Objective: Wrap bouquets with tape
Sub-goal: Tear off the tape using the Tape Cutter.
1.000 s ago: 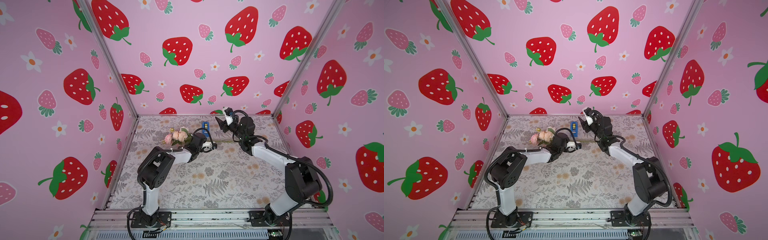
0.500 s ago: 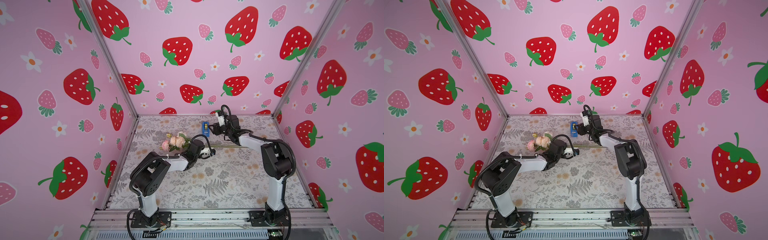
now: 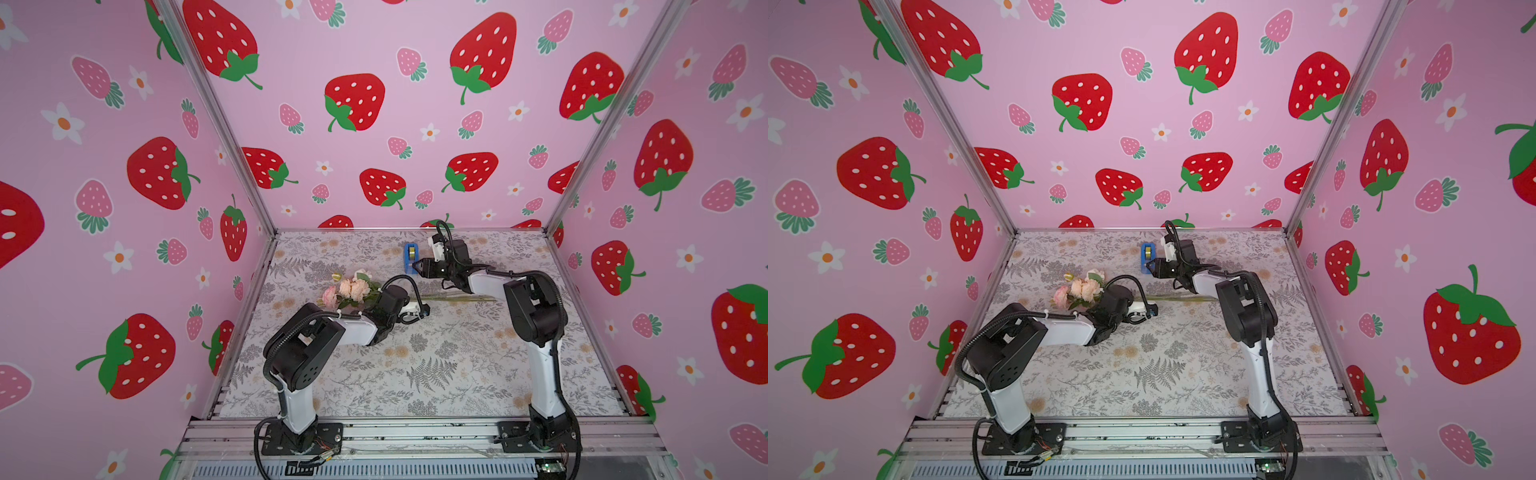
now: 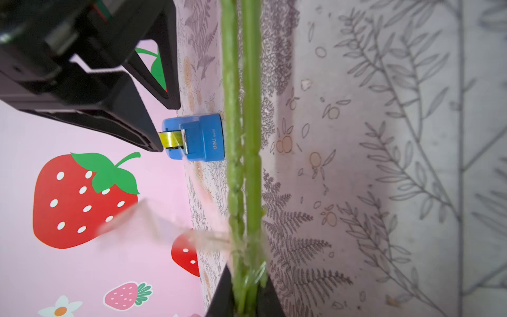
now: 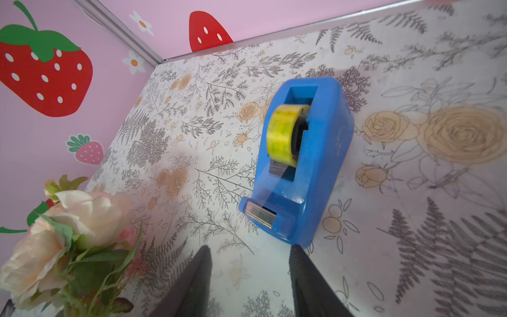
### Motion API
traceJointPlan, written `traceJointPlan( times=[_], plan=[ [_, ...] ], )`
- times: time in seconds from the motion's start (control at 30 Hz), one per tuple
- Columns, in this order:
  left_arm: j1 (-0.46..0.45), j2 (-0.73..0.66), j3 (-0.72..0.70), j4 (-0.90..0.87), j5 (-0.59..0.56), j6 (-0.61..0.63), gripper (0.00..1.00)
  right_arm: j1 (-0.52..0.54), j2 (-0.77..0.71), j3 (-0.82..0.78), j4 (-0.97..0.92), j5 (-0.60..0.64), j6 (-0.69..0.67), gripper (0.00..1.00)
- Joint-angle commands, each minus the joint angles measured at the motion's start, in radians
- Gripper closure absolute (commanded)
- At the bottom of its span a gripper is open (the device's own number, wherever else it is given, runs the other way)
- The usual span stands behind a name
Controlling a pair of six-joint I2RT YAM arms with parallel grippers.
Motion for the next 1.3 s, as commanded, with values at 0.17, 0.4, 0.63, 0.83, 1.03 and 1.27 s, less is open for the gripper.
traceJointPlan(
  times=[0.17,0.4,0.63,0.83,1.03,1.27],
  plan=[
    [-0.028,0.021,0.007,0.006,-0.015,0.003,1.00,-0.004,0.030,-0.001,0.078,-0.054,0.103,0.56],
    [-0.039,0.025,0.020,-0.006,-0.018,0.004,1.00,-0.004,0.050,-0.001,0.103,-0.069,0.140,0.58],
    [-0.047,0.034,0.033,-0.007,-0.023,0.007,1.00,-0.001,0.063,-0.009,0.096,-0.055,0.153,0.62],
    [-0.051,0.048,0.041,-0.006,-0.021,0.009,1.00,-0.001,0.085,-0.011,0.111,-0.086,0.185,0.62],
    [-0.054,0.057,0.051,-0.003,-0.022,0.014,1.00,0.003,0.100,-0.004,0.113,-0.085,0.198,0.64],
    [-0.054,0.067,0.054,0.001,-0.020,0.016,1.00,0.005,0.118,0.008,0.126,-0.117,0.225,0.84]
  ],
)
